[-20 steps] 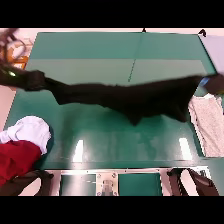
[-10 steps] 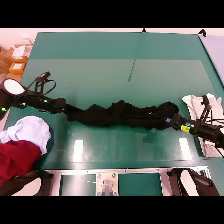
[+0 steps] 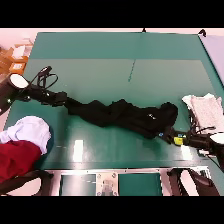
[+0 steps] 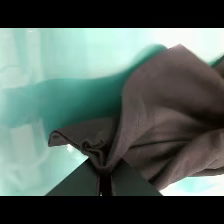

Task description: Fold the shirts.

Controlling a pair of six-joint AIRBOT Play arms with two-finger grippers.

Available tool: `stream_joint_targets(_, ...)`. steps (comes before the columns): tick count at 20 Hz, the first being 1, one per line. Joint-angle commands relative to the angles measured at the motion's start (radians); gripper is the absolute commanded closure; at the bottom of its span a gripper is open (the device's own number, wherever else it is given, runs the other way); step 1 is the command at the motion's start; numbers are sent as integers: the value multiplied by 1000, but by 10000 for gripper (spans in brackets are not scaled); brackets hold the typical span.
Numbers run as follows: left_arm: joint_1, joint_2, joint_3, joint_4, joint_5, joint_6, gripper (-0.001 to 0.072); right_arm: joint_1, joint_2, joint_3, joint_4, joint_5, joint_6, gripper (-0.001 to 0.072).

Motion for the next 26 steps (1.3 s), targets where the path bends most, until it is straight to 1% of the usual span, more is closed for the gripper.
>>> stream_joint_targets(1, 0, -4, 17, 109, -21, 1, 676, 29, 0, -23, 18, 95, 60, 667)
stream_joint_targets(2, 0, -4, 17, 130, -28, 1, 676, 29, 0, 16, 34, 127, 60, 467)
stream_joint_targets(3, 0, -4, 17, 145, -35, 1, 676, 29, 0, 80, 41, 179, 60, 283)
stream_joint_targets(5, 0, -4, 17, 169, -42, 1, 676, 29, 0, 241, 40, 275, 61, 282)
stream_joint_targets(6, 0, -4, 17, 169, -40, 1, 676, 29, 0, 314, 40, 270, 61, 281)
stream_joint_targets(7, 0, -4, 17, 168, -38, 1, 676, 31, -2, 379, 34, 190, 56, 273)
stream_joint_targets(8, 0, -4, 17, 168, -36, 1, 676, 31, -19, 420, 33, 87, 48, 206)
stream_joint_targets(9, 0, -4, 17, 167, -36, 1, 677, 32, -69, 455, 34, 10, 49, 200)
stream_joint_targets(11, 0, -4, 17, 161, -36, 1, 676, 74, -243, 519, 41, -34, 46, 213)
stream_joint_targets(12, 0, -4, 17, 161, -37, 1, 676, 119, -342, 549, 41, -43, 18, 223)
stream_joint_targets(16, 0, -4, 17, 159, -37, 1, 676, 381, -743, 726, 41, -128, -31, 222)
stream_joint_targets(18, 0, -4, 17, 156, -37, 1, 676, 491, -904, 858, 40, -137, -31, 222)
stream_joint_targets(21, 0, -4, 17, 141, -37, 1, 676, 597, -1076, 1037, 39, -121, -30, 222)
stream_joint_targets(23, 0, -4, 17, 138, -38, 1, 676, 637, -1140, 1115, 32, -79, -30, 222)
stream_joint_targets(25, 0, -4, 17, 138, -37, 2, 676, 655, -1158, 1143, 14, -54, -30, 223)
stream_joint_targets(26, 0, -4, 17, 138, -36, 2, 676, 657, -1157, 1145, 14, -42, -31, 272)
